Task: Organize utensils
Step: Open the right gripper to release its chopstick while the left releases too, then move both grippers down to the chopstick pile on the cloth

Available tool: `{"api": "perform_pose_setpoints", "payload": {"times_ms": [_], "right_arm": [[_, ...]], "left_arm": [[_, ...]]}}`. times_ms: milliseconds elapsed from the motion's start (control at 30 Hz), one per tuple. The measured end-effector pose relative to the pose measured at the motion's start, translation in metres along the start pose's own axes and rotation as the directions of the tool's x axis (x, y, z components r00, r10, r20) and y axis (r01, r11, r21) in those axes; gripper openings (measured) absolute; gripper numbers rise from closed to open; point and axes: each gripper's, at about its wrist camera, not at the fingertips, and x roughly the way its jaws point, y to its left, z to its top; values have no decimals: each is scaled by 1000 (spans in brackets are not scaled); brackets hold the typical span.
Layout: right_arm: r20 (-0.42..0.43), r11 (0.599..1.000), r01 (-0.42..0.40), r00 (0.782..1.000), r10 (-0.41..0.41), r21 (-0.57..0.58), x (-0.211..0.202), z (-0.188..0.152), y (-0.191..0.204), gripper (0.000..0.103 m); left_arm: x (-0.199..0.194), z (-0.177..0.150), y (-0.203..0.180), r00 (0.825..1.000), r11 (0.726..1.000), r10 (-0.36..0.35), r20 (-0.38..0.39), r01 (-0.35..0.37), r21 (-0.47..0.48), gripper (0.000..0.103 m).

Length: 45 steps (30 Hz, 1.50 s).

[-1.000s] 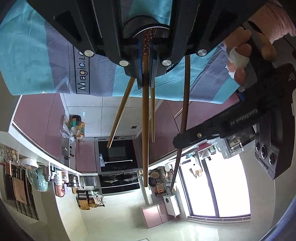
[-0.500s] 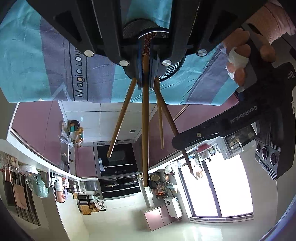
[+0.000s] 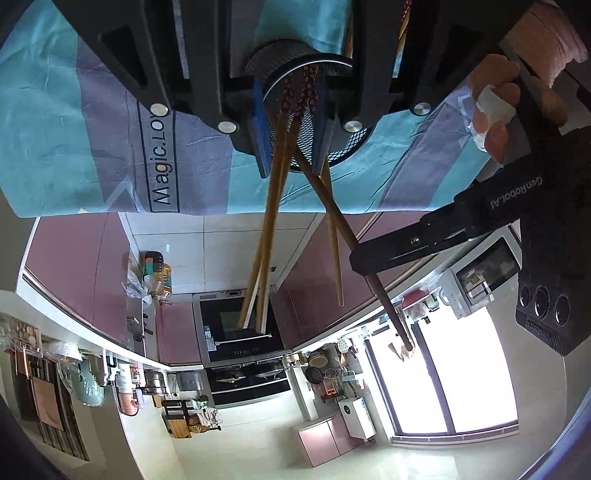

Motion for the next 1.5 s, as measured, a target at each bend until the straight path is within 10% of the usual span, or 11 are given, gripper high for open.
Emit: {"api": "perform_pose_setpoints", "payload": {"times_ms": [667,900,1233,1500], "right_arm": [[25,996,-58,998,60,-67,-36,-26,20,35],[-45,980,-120,992,114,-158,-45,-57,47,45],[-257,988,-93,965,59,-125,9,-113,58,44],[-276,989,-43,961,3,-140,22,-118,66,38]], "left_arm": [[-78,-40,25,996,998,58,64,-59,16,46],[-90,-88,30,989,990,136,-54,-133,45,52],[-66,-157,48,934,982,186,-306,-191,16,50],[-61,-177,44,918,983,174,-357,-186,0,47]]}}
